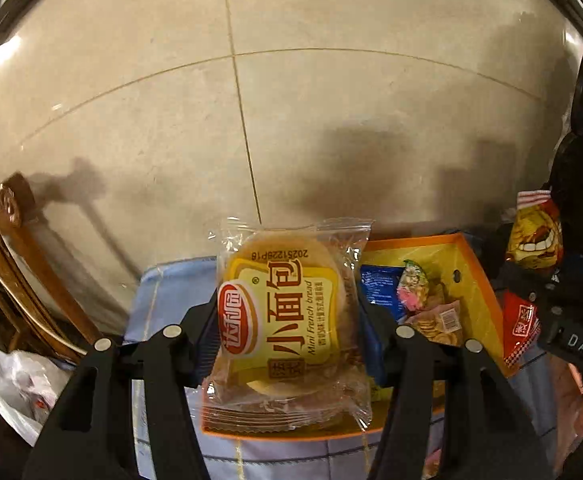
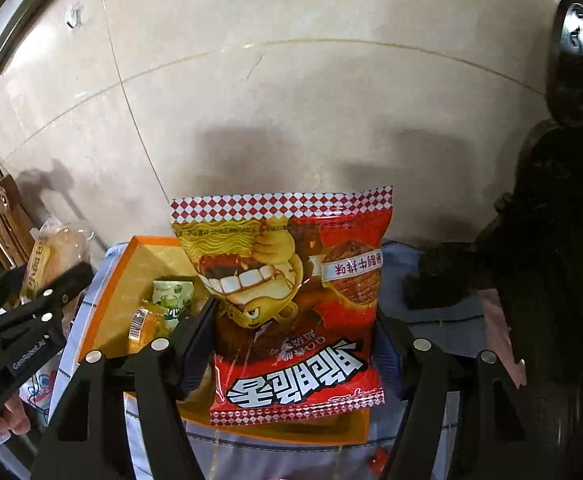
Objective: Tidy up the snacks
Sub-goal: 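Drop the mini bread bun and red chip bag into the orange box, then grasp a yellow barcode packet with the left tool while the right tool grasps a red bar, then drop the yellow packet and red bar into the orange box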
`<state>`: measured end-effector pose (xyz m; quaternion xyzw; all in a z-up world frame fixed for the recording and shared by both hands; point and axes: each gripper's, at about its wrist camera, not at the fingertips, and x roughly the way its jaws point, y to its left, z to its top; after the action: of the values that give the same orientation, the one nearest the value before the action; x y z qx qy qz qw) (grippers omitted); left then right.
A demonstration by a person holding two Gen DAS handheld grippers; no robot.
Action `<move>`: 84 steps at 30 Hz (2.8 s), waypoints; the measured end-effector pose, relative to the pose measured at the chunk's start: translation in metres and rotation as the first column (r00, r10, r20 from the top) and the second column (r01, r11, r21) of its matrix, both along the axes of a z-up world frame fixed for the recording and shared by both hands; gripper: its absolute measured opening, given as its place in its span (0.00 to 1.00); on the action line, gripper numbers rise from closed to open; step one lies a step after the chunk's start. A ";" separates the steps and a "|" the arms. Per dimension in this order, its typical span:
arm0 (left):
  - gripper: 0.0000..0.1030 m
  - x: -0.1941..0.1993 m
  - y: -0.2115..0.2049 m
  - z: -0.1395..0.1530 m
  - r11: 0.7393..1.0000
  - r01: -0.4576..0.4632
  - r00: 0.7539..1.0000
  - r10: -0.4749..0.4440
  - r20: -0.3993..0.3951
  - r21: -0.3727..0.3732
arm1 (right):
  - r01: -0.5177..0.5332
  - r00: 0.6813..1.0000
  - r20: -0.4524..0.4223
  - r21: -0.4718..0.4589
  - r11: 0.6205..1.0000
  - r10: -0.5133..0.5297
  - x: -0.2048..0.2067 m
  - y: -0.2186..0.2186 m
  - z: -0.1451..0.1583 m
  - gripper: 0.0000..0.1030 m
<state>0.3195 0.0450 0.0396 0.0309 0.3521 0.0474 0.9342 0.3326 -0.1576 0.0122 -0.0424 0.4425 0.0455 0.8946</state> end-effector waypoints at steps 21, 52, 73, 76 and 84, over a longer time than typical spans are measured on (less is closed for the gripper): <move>0.96 -0.156 -0.007 -0.092 0.975 0.215 0.967 -0.205 -0.150 0.058 | -0.201 0.979 -0.056 -0.222 0.954 0.194 -0.093 -0.058 -0.042 0.97; 0.36 -0.264 -0.016 -0.213 0.983 0.096 0.913 -0.150 -0.379 -0.157 | 0.083 0.959 -0.258 -0.135 0.987 -0.116 -0.174 -0.133 -0.155 0.23; 0.36 -0.066 -0.011 -0.086 0.992 0.091 0.977 -0.106 -0.183 -0.092 | 0.079 0.997 -0.023 -0.022 0.997 -0.080 -0.103 -0.054 -0.021 0.14; 0.36 -0.041 -0.020 -0.073 0.994 0.105 0.984 -0.100 -0.149 0.026 | 0.035 0.999 0.023 -0.025 0.999 -0.034 -0.079 -0.036 -0.012 0.07; 0.36 -0.046 -0.026 -0.079 0.985 0.167 0.976 -0.161 -0.145 0.032 | 0.188 0.973 -0.120 -0.082 0.979 -0.197 -0.114 -0.087 -0.082 0.83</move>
<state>0.2731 0.0194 -0.0394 0.0837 0.4129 -0.0246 0.9066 0.2185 -0.2448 -0.0703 -0.0275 0.5020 -0.0543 0.8627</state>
